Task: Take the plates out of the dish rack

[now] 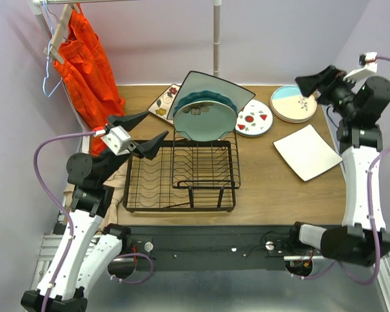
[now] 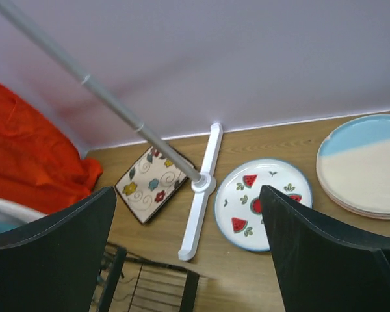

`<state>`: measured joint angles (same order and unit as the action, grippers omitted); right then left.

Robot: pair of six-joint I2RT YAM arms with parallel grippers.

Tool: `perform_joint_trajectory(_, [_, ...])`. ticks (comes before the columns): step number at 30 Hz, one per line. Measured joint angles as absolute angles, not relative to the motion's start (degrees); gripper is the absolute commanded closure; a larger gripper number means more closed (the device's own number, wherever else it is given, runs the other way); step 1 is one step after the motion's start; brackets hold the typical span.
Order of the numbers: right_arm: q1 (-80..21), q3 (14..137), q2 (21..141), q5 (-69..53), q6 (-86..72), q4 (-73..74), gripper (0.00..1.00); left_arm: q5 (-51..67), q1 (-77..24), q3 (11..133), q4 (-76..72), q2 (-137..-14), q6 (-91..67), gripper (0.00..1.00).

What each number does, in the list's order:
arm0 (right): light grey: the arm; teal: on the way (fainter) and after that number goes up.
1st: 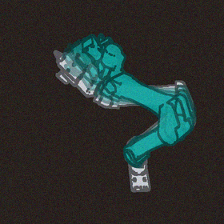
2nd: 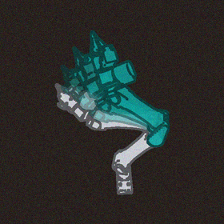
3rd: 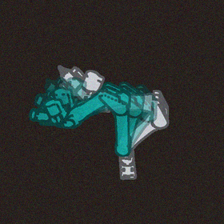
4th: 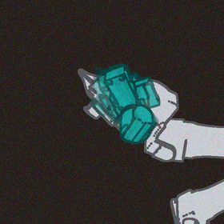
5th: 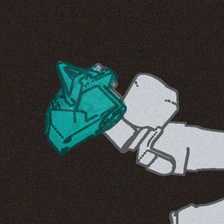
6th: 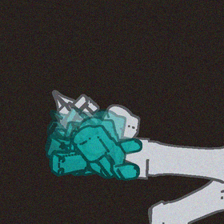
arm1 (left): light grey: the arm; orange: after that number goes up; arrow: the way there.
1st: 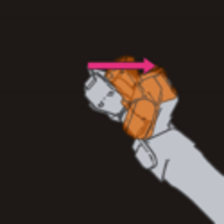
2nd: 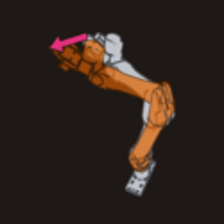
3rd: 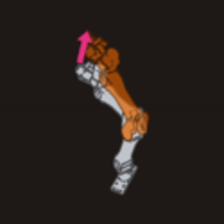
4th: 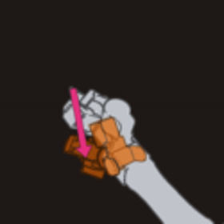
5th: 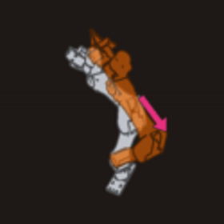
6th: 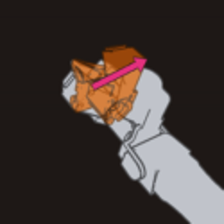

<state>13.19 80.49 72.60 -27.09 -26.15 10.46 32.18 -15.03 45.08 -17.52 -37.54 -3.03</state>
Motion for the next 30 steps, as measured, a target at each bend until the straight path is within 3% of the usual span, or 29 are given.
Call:
perform_joint_trajectory(10, [5.87,66.67,58.78,-41.28,-19.70,7.01,0.06,34.72,-15.03,45.08,-17.63,-38.15,-3.05,0.20])
perform_joint_trajectory(23, [-14.28,66.67,58.24,-47.92,-5.37,3.22,0.24,36.84,-15.03,45.08,-17.96,-38.70,-3.05,0.21])
perform_joint_trajectory(30, [-21.80,66.17,60.40,-48.99,10.37,3.40,0.24,36.93,-15.03,45.08,-18.00,-38.70,-3.05,0.21])
